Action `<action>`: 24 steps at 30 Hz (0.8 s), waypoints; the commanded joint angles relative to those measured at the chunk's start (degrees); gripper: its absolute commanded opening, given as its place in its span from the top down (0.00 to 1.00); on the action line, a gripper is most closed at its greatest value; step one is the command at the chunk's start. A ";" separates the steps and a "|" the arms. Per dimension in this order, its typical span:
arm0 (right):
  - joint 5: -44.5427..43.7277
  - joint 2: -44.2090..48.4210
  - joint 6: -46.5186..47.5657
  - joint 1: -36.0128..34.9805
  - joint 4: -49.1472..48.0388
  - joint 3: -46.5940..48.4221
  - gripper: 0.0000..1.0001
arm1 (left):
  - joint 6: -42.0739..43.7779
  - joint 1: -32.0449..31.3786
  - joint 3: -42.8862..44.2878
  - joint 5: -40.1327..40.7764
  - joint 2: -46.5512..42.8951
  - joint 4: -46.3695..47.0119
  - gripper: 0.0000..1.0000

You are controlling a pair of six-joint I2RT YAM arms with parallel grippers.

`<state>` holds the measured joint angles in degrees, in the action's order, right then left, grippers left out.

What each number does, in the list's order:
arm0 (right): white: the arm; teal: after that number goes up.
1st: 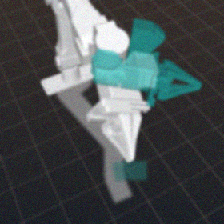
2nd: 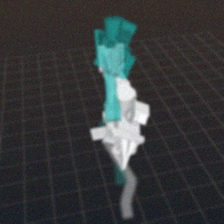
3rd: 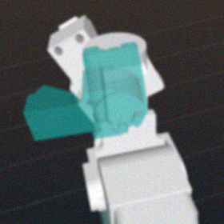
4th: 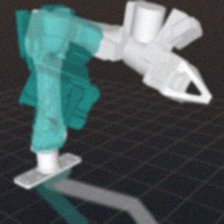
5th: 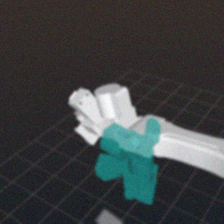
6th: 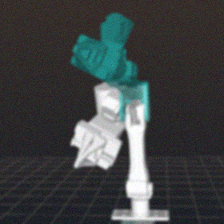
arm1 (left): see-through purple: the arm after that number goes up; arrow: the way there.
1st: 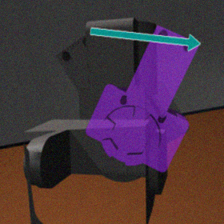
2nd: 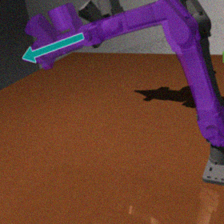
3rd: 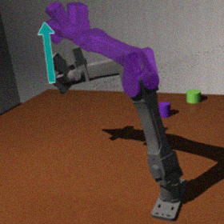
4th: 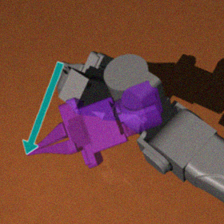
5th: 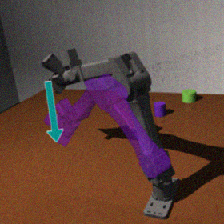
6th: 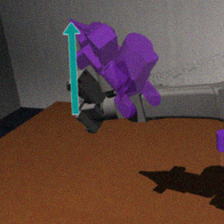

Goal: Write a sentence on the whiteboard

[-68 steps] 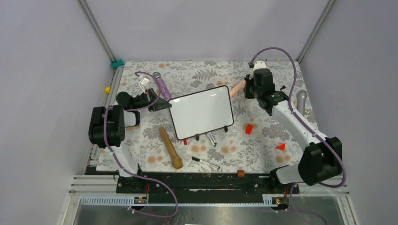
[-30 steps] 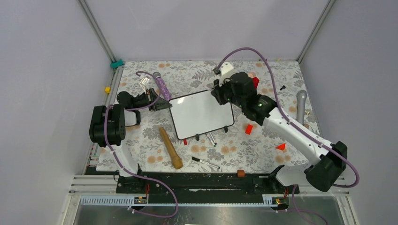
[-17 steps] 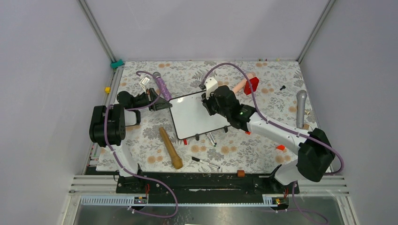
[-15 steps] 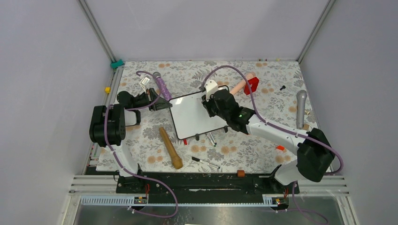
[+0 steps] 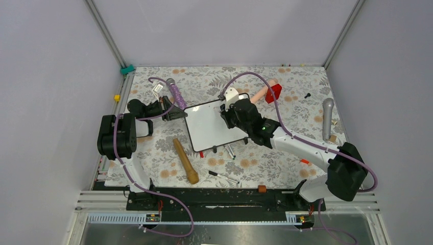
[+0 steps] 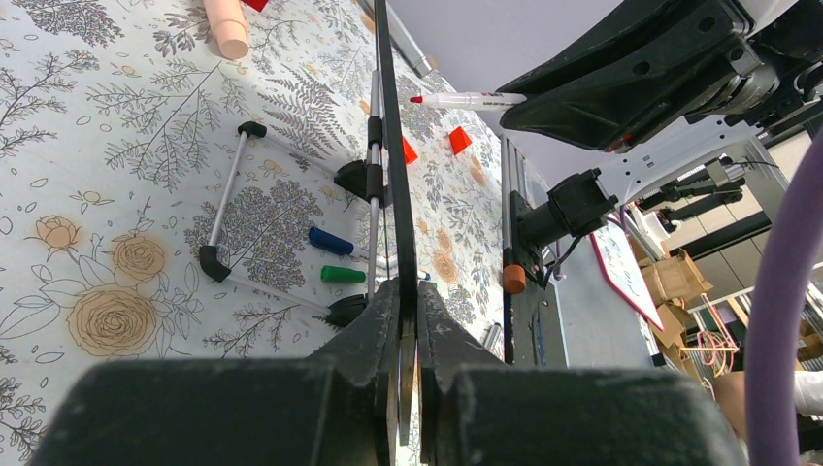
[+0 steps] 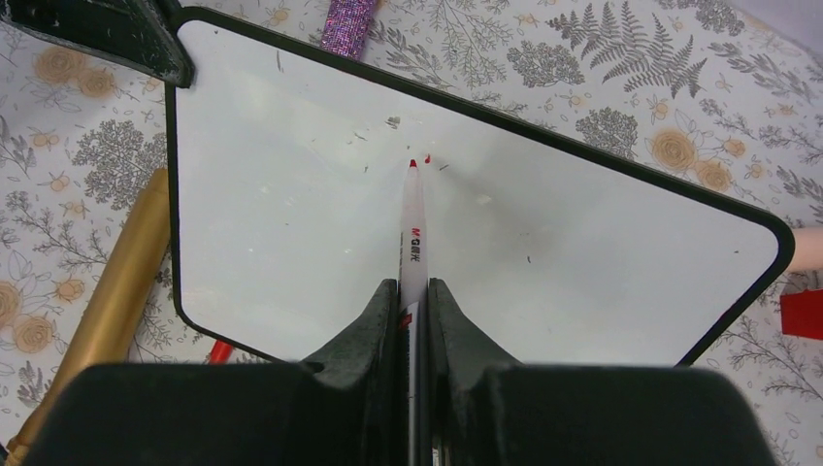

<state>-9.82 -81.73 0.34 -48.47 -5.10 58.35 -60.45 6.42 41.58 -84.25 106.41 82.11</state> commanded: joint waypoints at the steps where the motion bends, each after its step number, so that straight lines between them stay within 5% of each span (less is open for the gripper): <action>1: -0.69 2.56 3.39 -0.21 -0.24 2.58 1.00 | 0.01 -0.70 1.61 -2.05 -0.61 2.27 1.00; 24: 0.90 9.29 4.59 -0.21 -10.85 -11.48 1.00 | 0.23 -0.43 0.77 -0.97 -1.37 2.36 1.00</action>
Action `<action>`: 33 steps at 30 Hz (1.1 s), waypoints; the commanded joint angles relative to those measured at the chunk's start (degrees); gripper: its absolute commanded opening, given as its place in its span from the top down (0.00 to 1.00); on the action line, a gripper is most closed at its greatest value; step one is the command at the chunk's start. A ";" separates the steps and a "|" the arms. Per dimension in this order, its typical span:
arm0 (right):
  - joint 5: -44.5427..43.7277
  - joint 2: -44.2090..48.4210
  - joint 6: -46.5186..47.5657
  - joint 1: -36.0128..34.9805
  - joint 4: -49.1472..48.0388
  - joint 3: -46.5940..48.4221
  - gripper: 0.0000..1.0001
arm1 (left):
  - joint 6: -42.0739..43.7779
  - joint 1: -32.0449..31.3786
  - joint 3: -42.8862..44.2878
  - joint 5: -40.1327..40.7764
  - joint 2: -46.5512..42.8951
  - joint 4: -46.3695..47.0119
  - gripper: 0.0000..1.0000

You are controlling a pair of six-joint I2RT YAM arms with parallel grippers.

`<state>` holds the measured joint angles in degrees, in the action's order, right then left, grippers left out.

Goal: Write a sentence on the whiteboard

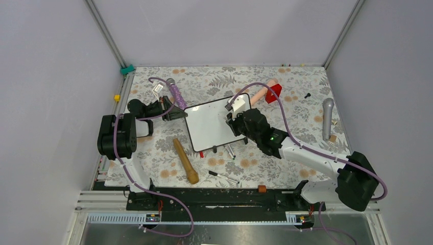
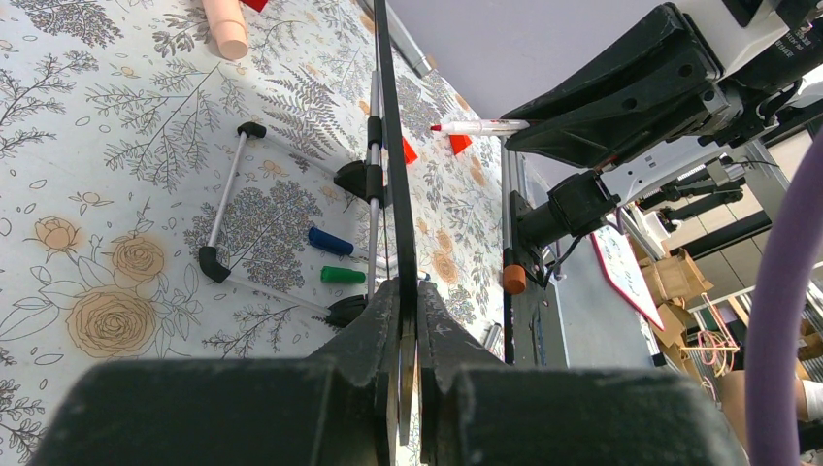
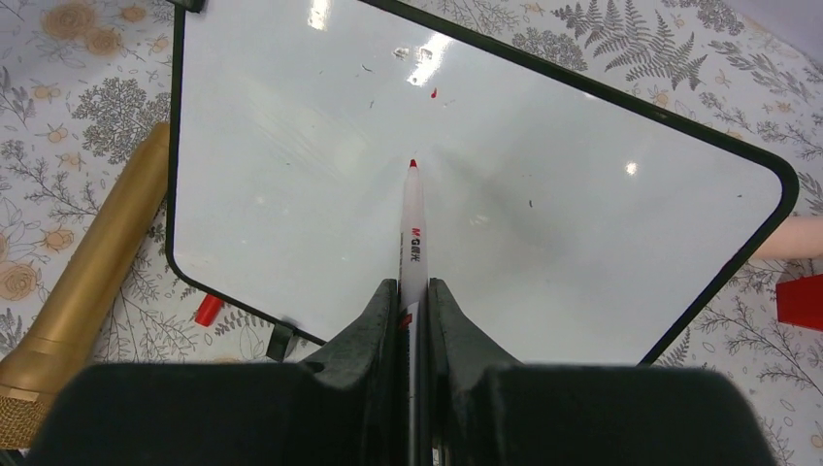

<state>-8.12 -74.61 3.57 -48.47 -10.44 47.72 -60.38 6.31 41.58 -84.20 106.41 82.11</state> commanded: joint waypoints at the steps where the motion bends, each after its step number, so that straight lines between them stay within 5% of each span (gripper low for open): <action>1: -0.50 1.94 1.28 -0.22 -5.40 -0.77 1.00 | 0.36 -0.21 0.58 -0.95 -1.54 2.38 1.00; 33: 2.74 4.86 0.32 -0.18 -0.92 0.22 1.00 | 1.80 -0.24 0.73 -1.46 -2.25 2.27 1.00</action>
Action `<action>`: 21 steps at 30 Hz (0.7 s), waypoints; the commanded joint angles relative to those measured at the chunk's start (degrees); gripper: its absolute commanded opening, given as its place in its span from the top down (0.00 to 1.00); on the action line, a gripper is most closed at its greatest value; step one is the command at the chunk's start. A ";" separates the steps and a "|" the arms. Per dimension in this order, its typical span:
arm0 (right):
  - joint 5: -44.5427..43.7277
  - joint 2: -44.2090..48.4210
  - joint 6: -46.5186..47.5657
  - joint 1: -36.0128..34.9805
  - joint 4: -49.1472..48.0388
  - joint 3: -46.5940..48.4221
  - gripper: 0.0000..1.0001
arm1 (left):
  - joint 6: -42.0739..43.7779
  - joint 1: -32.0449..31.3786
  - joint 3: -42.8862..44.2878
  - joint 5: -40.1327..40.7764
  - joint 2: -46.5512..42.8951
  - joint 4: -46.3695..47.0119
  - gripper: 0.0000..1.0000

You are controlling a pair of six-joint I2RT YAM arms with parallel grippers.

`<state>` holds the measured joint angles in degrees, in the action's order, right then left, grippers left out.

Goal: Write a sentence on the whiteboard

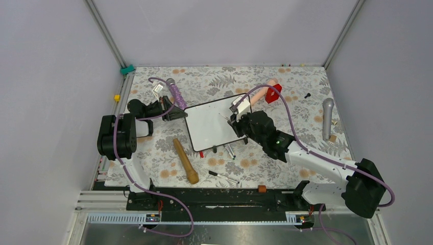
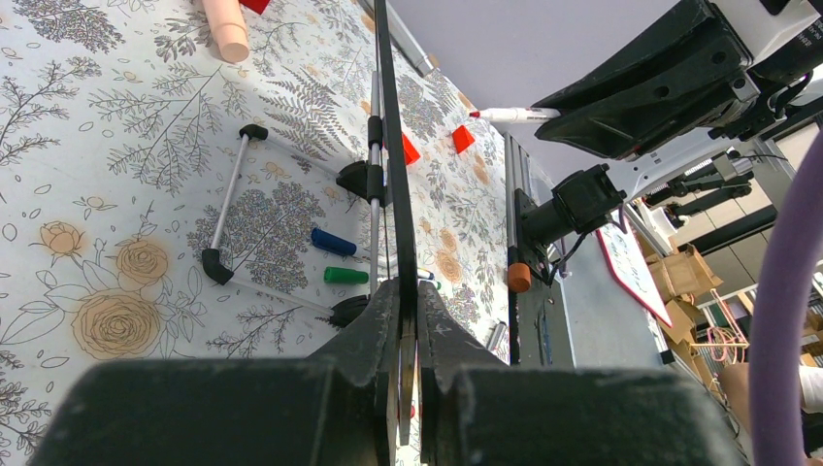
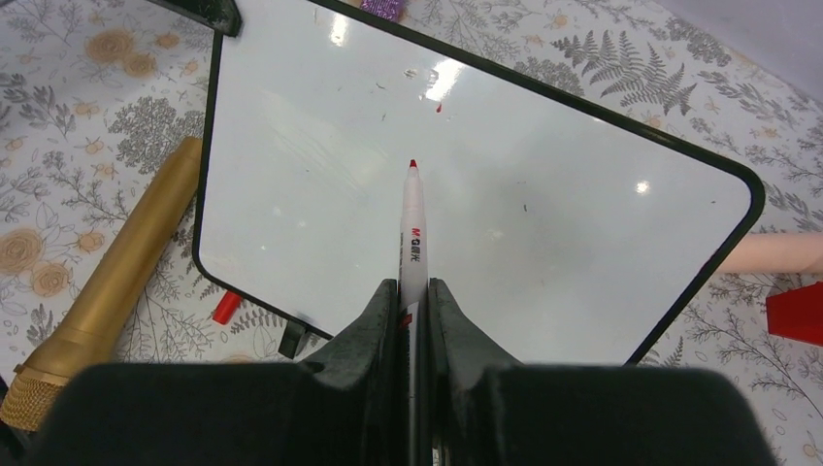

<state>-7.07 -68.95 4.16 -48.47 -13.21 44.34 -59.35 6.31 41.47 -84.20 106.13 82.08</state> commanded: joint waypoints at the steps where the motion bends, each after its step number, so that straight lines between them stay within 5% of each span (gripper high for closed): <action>1: 2.31 -1.68 -0.51 -0.22 3.49 4.85 1.00 | 0.92 -0.20 0.69 -1.34 -2.12 2.29 1.00; 10: 4.40 -4.13 -0.87 -0.22 9.29 11.44 1.00 | 1.08 -0.24 0.36 -1.42 -2.38 2.28 1.00; 21: 1.33 -3.94 -7.30 -0.44 5.55 13.72 1.00 | 1.20 -0.32 0.20 -1.47 -2.49 2.29 1.00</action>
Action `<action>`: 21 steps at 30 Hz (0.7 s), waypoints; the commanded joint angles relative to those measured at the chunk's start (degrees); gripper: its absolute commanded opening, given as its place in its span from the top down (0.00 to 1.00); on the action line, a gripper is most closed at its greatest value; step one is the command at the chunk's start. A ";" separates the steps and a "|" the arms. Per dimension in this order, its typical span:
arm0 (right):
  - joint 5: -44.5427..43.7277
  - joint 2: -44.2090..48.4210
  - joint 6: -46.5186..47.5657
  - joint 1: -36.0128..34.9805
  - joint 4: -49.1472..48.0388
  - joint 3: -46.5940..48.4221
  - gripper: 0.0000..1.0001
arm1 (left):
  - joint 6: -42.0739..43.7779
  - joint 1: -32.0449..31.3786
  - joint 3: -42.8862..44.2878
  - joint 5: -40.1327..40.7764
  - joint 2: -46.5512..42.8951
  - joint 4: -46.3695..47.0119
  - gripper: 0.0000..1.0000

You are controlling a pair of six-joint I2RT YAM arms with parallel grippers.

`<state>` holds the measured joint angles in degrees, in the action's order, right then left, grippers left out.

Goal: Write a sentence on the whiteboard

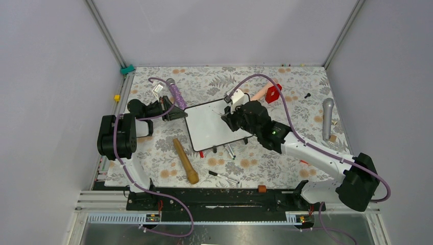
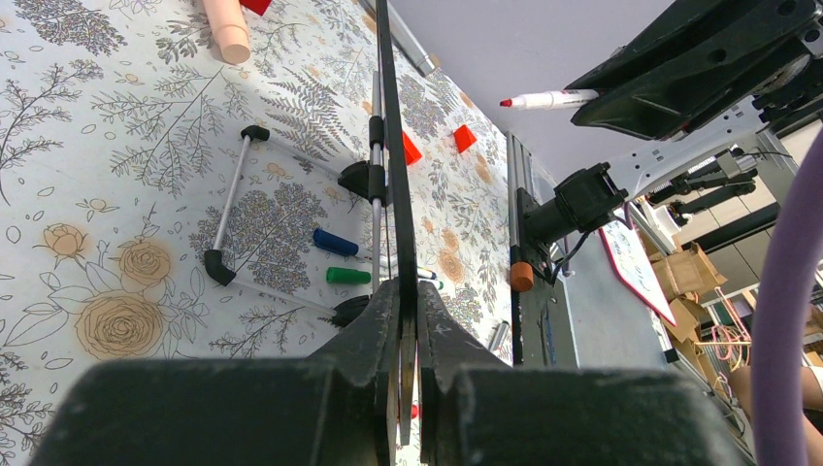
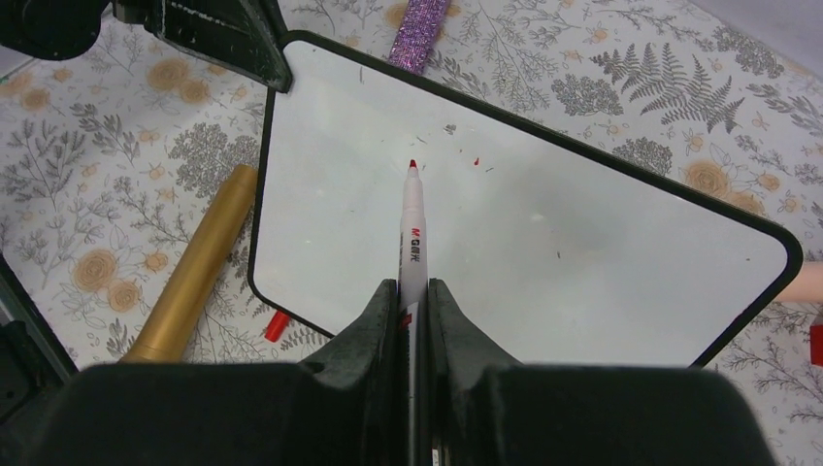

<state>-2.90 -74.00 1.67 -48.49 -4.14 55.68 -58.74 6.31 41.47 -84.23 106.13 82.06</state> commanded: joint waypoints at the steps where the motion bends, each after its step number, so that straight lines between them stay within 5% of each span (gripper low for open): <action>1: -3.30 1.35 -5.44 -0.57 -3.74 3.09 1.00 | 0.64 -0.33 0.21 -1.42 -2.58 2.31 1.00; 6: -4.53 -2.53 -4.19 -3.00 3.58 13.28 1.00 | 0.72 -0.33 0.19 -1.46 -2.59 2.31 1.00; 14: -1.67 -3.47 -2.02 -4.26 -1.15 5.11 1.00 | 0.90 -0.42 0.01 -1.63 -2.84 2.31 1.00; 21: -2.98 -9.54 0.09 -7.53 6.41 11.50 1.00 | 0.95 -0.50 -0.16 -1.59 -3.12 2.35 1.00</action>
<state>-4.93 -81.32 -0.78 -53.43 -0.97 61.91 -58.50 6.31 41.47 -84.25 106.04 82.02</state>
